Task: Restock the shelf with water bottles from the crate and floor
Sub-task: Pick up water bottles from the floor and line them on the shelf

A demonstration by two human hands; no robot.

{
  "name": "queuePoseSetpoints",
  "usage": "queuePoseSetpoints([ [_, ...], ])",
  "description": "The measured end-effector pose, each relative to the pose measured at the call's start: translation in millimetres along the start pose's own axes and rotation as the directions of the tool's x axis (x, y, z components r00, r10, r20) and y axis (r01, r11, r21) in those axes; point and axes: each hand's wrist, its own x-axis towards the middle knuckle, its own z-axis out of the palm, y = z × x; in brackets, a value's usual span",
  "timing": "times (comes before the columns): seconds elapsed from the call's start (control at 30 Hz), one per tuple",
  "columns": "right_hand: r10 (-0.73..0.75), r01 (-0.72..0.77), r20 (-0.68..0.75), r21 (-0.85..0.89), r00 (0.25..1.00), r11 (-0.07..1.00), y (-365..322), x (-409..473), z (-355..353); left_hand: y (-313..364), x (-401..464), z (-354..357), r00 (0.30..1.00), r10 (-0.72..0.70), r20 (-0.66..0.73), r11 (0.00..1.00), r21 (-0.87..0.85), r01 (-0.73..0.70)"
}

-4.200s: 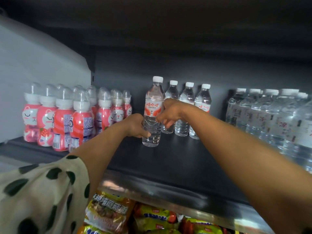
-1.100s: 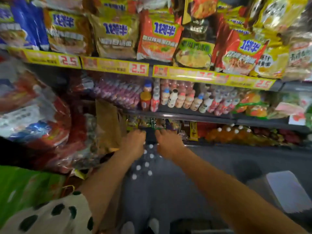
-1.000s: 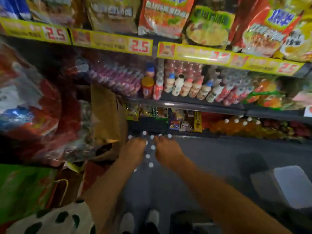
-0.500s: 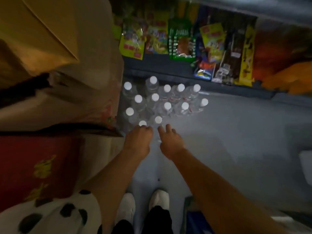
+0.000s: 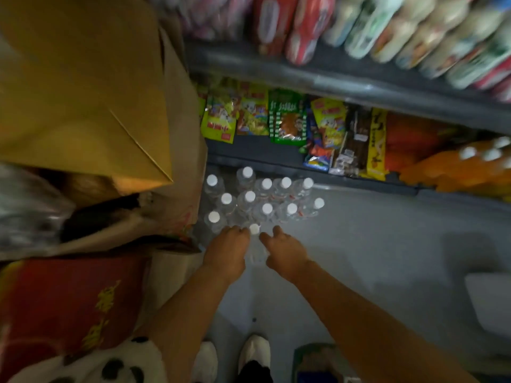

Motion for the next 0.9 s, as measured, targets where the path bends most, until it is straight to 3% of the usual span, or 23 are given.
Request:
queuePoseSetpoints([
  [0.2, -0.078, 0.079, -0.098, 0.002, 0.992, 0.997, -20, -130, -169, 51, -75, -144, 0.989, 0.092, -0.117, 0.995, -0.038, -0.097],
  [0.37, -0.165, 0.145, -0.204, -0.11, 0.965, 0.983, -45, -239, -308, 79, -132, -253, 0.967, 0.175, -0.182, 0.98, -0.063, -0.19],
  [0.57, -0.348, 0.297, -0.303, -0.202, 0.887, 0.933, -80, -369, -461, 112, -221, -365, 0.915, 0.322, -0.243, 0.905, -0.204, -0.373],
  [0.67, -0.397, 0.342, -0.344, -0.212, 0.851, 0.916, -100, -428, -522, 127, -255, -408, 0.886, 0.378, -0.268, 0.847, -0.287, -0.448],
  [0.77, -0.453, 0.393, -0.406, -0.226, 0.794, 0.891, -114, -472, -565, 140, -287, -448, 0.87, 0.343, -0.353, 0.79, -0.392, -0.471],
  [0.9, -0.503, 0.476, -0.457, -0.184, 0.733, 0.86, -126, -513, -605, 154, -329, -498, 0.819, 0.306, -0.485, 0.777, -0.37, -0.509],
])
